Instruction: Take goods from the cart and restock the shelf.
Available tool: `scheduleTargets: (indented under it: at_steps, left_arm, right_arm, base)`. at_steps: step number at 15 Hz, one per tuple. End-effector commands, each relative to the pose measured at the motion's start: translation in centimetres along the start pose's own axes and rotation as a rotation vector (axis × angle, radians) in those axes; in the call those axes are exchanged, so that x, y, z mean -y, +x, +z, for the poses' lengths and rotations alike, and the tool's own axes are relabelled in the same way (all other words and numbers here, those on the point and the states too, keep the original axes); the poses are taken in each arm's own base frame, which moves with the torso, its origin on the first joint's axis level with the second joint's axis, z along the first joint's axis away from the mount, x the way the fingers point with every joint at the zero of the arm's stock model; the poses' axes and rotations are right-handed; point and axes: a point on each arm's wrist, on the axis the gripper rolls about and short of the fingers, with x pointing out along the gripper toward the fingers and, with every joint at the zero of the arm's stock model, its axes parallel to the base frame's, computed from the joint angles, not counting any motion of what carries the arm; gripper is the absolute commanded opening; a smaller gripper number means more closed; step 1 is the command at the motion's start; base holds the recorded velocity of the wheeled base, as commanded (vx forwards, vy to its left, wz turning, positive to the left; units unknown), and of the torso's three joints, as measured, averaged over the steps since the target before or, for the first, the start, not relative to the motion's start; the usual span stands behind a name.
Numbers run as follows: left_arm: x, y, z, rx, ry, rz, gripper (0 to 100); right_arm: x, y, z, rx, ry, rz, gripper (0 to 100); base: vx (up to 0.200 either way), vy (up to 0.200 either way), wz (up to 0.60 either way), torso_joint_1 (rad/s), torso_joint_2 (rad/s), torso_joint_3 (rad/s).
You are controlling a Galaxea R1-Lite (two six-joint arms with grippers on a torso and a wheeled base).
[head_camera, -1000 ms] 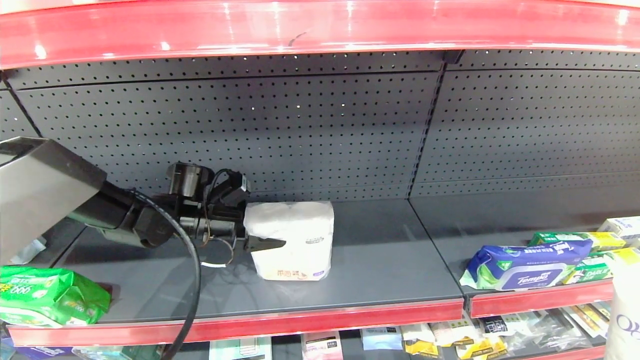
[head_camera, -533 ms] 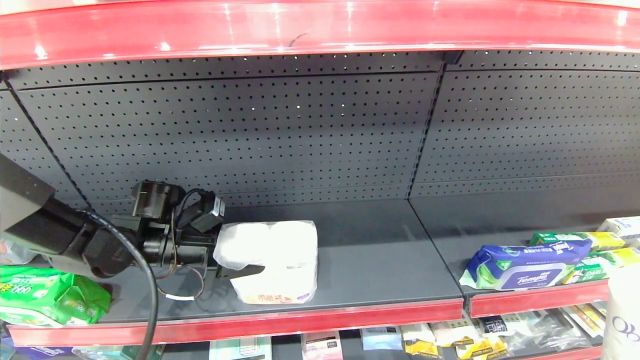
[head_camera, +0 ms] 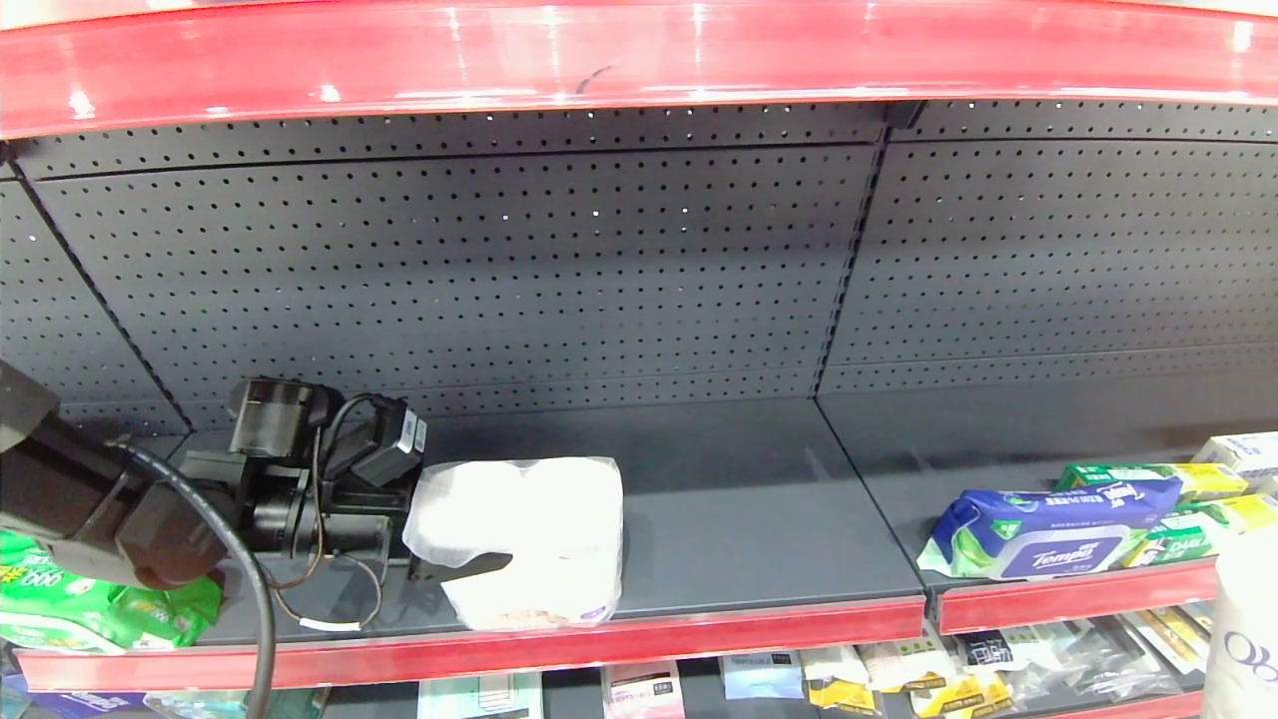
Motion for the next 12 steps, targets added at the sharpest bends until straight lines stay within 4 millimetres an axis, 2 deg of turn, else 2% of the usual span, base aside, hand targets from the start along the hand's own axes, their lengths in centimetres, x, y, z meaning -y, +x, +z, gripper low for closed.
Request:
scheduleTargets:
  at_steps: [1,12]
  left_arm:
    - [0.27,-0.29,0.27,0.006,0.007,0.002,0]
    - [0.22,-0.8,-0.64,0.004,-0.007,0.008,0]
  right_arm:
    - [0.01,-0.02,0.03,0.003,0.0,0.0,0]
    - [0.0,0.02,0.05,-0.001,-0.002,-0.001,0]
  base:
    - [0.0,0.0,0.0,0.0,0.0,0.0]
    - [0.0,0.0,0.0,0.0,0.0,0.0]
